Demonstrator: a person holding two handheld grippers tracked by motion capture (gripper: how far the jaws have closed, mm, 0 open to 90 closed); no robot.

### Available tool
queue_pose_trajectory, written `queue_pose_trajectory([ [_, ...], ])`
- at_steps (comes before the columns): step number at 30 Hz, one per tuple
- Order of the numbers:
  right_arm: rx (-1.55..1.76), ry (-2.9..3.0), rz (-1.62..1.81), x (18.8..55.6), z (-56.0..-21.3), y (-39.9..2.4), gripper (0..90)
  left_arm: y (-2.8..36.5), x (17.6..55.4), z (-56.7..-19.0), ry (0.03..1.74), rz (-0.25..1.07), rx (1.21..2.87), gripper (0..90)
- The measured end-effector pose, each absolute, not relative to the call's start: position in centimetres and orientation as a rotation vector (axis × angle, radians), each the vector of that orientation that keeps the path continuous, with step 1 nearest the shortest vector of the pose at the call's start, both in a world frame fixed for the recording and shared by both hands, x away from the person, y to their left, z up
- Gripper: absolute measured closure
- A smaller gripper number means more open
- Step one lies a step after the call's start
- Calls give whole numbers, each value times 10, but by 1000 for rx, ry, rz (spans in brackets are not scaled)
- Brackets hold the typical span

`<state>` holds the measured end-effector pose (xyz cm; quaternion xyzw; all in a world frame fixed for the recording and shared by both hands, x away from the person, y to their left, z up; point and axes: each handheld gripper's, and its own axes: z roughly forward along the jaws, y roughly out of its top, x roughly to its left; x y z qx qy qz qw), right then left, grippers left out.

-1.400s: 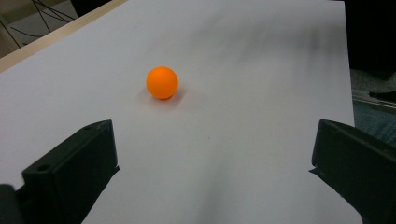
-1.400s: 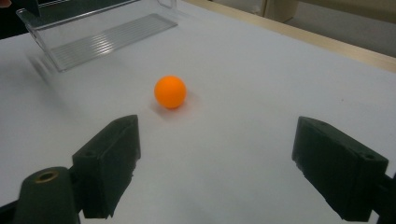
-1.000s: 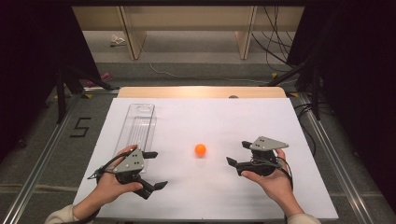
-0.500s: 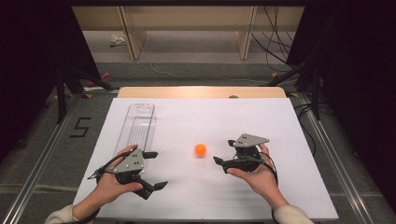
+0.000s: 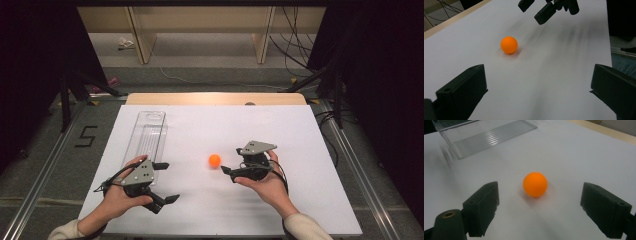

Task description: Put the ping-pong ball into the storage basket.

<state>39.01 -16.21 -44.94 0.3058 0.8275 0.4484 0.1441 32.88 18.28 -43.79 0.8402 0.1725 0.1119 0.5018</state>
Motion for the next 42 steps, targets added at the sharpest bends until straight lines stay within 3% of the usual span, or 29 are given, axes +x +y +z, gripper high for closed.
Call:
queue_pose_trajectory([
  [42,856,2450,1256,406,-463,-134,164,182,329,-438,409,265,2036,0],
])
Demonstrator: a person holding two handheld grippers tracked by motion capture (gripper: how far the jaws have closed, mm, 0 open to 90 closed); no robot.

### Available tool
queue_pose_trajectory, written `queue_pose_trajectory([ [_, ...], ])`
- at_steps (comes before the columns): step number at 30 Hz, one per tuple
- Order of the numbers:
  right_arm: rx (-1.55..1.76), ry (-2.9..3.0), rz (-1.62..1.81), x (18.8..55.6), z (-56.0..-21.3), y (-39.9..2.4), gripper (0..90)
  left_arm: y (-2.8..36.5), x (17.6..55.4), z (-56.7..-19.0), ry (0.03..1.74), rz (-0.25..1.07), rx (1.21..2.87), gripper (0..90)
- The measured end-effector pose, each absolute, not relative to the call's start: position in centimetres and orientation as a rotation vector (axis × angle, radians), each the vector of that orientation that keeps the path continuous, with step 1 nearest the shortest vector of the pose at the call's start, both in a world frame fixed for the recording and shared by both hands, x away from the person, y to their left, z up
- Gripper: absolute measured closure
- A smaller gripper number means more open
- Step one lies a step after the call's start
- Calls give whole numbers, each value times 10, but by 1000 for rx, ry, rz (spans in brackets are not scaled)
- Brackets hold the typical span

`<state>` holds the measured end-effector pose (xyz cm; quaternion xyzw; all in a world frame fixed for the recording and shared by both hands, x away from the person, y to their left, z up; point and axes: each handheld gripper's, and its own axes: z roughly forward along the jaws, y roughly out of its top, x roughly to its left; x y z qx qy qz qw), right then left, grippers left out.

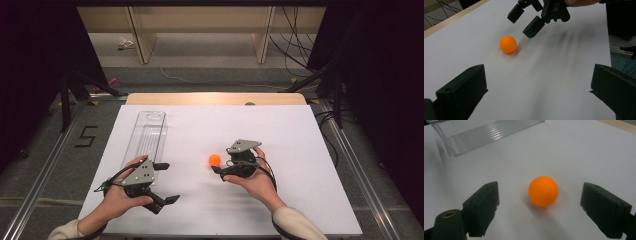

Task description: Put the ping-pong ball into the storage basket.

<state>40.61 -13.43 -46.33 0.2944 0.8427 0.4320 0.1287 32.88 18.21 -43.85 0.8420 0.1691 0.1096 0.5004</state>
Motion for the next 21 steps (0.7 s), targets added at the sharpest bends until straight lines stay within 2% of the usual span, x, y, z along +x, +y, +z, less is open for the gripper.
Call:
queue_pose_trajectory([
  [21,878,2472,1202,424,-475,-123,164,183,328,-438,404,264,2038,0],
])
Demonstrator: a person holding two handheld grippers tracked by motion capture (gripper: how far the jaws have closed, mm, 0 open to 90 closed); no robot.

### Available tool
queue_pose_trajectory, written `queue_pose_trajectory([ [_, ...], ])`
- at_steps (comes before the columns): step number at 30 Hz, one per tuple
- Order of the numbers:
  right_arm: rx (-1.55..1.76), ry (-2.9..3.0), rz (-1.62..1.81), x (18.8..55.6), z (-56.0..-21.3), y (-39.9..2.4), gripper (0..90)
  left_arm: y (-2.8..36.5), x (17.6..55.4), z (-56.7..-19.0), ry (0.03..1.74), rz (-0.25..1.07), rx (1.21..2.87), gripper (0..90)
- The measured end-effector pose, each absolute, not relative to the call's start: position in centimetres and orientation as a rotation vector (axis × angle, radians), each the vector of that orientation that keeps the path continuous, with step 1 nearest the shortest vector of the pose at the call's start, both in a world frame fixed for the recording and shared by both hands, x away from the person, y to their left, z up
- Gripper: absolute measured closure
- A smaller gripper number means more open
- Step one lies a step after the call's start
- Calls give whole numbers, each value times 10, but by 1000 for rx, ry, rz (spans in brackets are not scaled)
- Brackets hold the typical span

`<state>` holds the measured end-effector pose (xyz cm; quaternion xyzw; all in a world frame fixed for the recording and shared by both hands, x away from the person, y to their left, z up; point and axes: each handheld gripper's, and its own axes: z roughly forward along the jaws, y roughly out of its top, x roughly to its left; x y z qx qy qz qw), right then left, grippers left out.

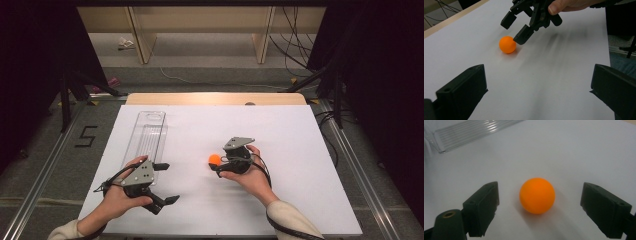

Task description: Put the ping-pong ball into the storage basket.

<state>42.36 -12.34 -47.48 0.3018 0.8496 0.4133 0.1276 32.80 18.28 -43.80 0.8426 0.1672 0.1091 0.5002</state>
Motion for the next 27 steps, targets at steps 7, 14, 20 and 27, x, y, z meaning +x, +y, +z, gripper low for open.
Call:
queue_pose_trajectory([
  [7,886,2490,1173,429,-481,-119,167,183,328,-438,405,262,2035,0],
  [14,880,2506,1151,432,-486,-114,181,183,328,-438,405,261,2035,0],
  [20,881,2509,1143,434,-488,-112,212,183,328,-438,402,259,2035,0],
  [27,874,2524,1124,436,-491,-109,257,183,328,-438,401,258,2036,0],
])
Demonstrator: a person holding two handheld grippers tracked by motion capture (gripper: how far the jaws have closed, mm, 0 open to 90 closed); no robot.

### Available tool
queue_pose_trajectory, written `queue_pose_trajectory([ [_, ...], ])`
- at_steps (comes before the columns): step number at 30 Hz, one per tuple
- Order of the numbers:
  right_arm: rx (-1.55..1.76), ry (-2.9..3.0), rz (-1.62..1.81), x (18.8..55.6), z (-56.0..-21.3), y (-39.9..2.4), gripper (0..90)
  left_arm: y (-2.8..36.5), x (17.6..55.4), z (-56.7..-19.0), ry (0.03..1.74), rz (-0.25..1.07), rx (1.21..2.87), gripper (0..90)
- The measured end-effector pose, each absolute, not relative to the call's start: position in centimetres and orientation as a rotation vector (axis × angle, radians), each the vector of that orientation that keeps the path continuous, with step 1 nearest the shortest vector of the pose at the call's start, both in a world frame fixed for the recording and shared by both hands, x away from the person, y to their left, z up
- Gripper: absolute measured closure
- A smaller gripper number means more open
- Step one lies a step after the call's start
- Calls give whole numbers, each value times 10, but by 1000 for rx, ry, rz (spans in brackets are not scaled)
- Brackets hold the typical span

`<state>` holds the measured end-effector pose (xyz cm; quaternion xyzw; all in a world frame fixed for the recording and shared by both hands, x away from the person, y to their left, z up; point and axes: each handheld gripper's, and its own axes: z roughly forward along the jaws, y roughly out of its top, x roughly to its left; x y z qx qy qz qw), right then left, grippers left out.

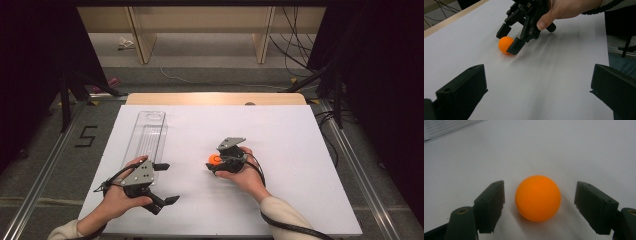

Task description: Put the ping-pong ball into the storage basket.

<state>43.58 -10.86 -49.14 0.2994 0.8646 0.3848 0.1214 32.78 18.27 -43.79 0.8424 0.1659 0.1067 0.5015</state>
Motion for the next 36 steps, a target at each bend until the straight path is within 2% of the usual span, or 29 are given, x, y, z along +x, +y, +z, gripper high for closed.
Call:
queue_pose_trajectory([
  [32,828,2563,1072,438,-496,-101,504,183,327,-438,401,258,2033,0],
  [36,826,2565,1071,439,-495,-100,513,183,327,-437,400,258,2033,0],
])
